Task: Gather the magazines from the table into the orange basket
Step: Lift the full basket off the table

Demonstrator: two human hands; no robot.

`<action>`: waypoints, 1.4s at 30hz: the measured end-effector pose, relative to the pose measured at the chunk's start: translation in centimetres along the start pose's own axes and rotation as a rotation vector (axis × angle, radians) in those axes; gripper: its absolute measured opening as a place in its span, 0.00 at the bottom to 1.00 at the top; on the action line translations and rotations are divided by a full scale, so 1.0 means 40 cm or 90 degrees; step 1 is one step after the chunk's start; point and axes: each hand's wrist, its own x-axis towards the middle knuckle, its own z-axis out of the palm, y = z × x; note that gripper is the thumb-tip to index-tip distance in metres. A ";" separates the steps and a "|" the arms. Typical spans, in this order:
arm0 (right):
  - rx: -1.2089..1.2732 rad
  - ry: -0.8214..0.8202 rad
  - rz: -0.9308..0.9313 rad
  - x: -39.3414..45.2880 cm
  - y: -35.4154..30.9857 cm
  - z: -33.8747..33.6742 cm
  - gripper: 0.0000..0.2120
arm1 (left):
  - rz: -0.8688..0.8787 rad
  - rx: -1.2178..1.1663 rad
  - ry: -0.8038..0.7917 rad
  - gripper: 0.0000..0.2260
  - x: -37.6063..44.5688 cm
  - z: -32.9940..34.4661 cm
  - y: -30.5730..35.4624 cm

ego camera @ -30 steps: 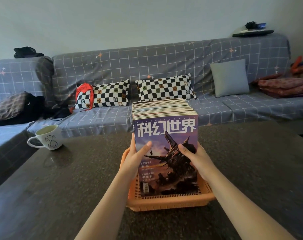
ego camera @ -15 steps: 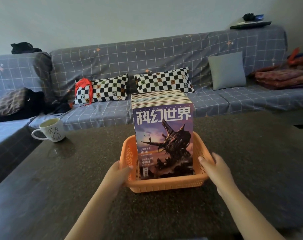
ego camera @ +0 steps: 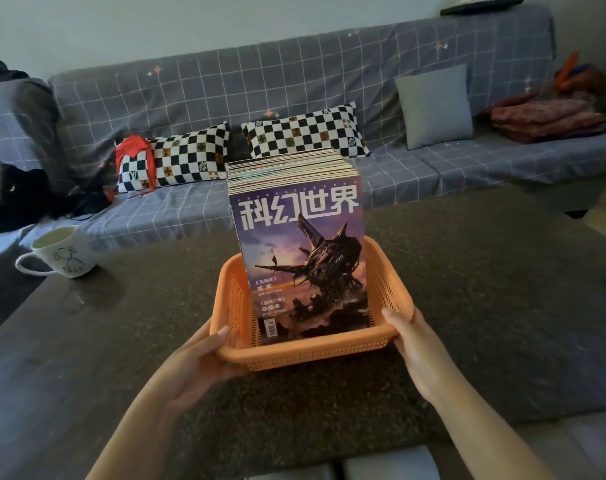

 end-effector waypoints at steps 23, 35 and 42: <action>0.022 0.223 -0.075 0.245 -0.204 -0.423 0.37 | -0.040 0.002 -0.101 0.19 0.408 0.535 -0.074; -0.043 0.307 -0.012 0.479 -0.342 -0.691 0.33 | -0.039 0.018 -0.104 0.22 0.692 0.819 -0.139; -0.094 0.375 -0.012 0.569 -0.413 -0.790 0.29 | -0.024 0.030 -0.136 0.19 0.787 0.950 -0.158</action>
